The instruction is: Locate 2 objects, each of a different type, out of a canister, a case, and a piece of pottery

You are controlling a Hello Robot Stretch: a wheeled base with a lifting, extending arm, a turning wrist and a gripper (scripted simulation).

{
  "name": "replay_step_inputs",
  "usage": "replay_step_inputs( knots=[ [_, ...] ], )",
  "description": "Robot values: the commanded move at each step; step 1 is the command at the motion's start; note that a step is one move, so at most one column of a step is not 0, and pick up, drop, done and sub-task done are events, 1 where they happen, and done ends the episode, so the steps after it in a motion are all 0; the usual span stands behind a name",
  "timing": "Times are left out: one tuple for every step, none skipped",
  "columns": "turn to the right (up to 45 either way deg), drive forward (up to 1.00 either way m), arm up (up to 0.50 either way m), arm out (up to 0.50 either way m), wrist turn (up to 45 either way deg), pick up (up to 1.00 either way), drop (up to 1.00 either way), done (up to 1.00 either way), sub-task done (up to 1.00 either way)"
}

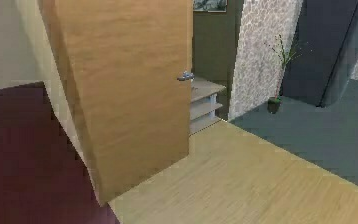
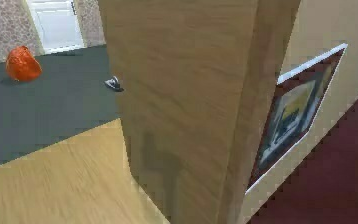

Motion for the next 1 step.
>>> replay_step_inputs(
  knots=[
    [27.0, 0.00, 0.00, 0.00, 0.0, 0.00, 0.00, 0.00, 0.00]
  ],
)
